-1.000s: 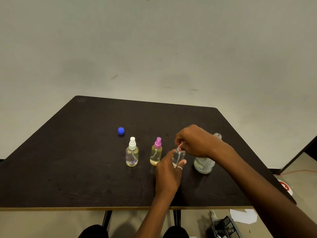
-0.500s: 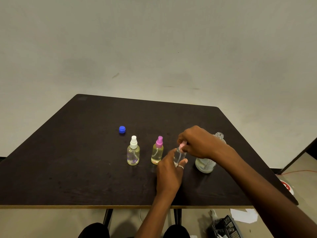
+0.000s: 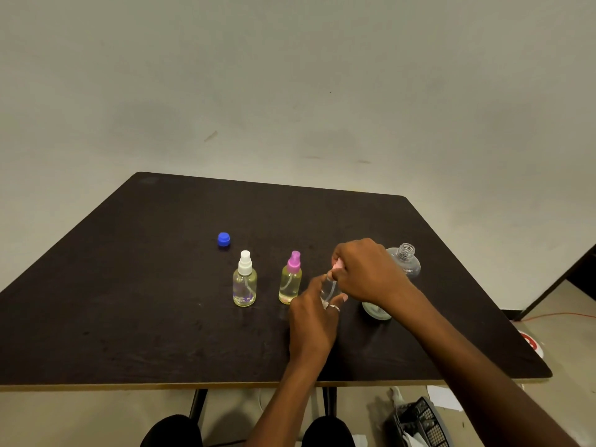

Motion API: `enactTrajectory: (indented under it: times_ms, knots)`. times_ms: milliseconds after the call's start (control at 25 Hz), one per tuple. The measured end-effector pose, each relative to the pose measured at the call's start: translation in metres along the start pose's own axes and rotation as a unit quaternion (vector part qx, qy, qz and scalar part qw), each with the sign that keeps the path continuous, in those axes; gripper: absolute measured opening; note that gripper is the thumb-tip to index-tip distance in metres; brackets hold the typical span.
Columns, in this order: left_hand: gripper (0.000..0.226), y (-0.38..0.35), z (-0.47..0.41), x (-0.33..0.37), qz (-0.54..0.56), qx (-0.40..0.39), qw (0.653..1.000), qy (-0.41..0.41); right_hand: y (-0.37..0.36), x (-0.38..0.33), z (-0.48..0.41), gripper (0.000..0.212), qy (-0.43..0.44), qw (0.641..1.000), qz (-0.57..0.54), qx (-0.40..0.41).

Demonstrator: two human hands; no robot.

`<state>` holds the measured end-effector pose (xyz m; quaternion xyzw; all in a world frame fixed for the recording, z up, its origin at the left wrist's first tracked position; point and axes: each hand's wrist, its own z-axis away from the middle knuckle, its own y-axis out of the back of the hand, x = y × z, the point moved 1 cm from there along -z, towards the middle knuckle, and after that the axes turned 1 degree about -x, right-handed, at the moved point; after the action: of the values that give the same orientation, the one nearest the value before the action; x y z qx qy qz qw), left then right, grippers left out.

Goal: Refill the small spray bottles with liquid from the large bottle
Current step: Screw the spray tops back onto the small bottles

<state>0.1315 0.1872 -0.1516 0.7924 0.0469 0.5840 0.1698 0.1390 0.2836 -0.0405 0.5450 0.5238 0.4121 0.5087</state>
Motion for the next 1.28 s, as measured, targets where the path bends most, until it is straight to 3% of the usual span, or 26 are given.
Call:
enactTrajectory:
  times_ms: [360,960,1120,1280]
  knots:
    - [0.037,0.000,0.000,-0.002,0.009,-0.003,1.000,0.003,-0.010,-0.008,0.004,0.022,-0.096,0.994,-0.009,0.050]
    - [0.034,0.005,0.004,-0.001,0.030,-0.020,0.999,-0.022,-0.017,-0.014,0.008,0.020,-0.118,0.991,-0.010,0.064]
    - [0.025,0.020,0.014,0.002,-0.019,-0.018,0.999,-0.045,-0.015,-0.013,0.010,0.018,-0.118,0.991,-0.014,0.068]
    - [0.022,0.054,0.035,-0.012,-0.137,0.005,0.986,-0.098,-0.015,-0.012,0.012,0.020,-0.116,0.991,-0.021,0.061]
